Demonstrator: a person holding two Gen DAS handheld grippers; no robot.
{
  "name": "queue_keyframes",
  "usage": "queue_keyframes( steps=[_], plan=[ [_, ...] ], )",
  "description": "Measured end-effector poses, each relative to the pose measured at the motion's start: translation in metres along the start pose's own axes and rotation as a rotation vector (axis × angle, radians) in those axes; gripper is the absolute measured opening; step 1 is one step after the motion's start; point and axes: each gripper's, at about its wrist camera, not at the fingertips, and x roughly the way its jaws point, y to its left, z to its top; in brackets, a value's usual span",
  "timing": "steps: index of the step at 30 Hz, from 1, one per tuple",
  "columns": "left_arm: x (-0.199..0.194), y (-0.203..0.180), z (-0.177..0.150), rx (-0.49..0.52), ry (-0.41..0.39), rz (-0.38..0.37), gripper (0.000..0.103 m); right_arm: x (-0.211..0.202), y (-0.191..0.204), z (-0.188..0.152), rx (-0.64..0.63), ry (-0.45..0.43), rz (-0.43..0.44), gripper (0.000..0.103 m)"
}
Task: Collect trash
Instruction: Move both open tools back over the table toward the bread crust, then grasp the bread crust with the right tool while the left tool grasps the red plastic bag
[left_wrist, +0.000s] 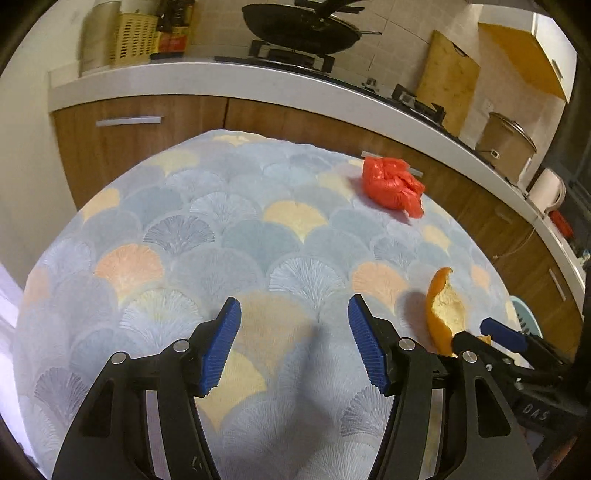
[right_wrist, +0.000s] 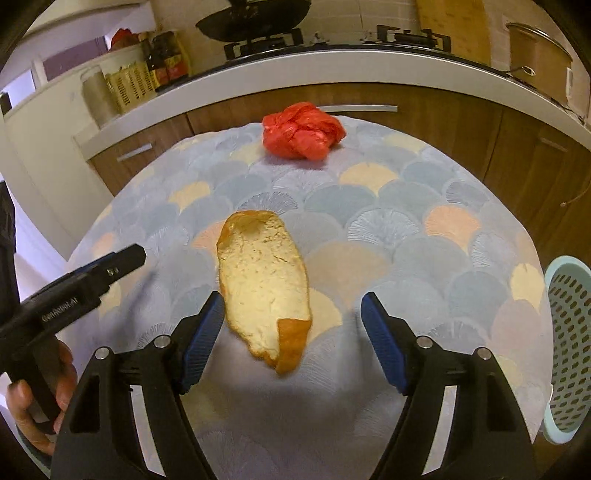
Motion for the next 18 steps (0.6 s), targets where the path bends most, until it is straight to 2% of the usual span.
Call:
queue_keyframes(
  steps=[12, 18],
  plan=[
    [0.002, -0.006, -0.003, 0.028, 0.009, -0.016, 0.061, 0.019, 0.015, 0.0, -0.048, 0.041, 0.001, 0.073],
    [0.001, -0.007, -0.004, 0.026, 0.011, -0.017, 0.061, 0.022, 0.021, 0.0, -0.078, 0.041, -0.043, 0.071]
  ],
)
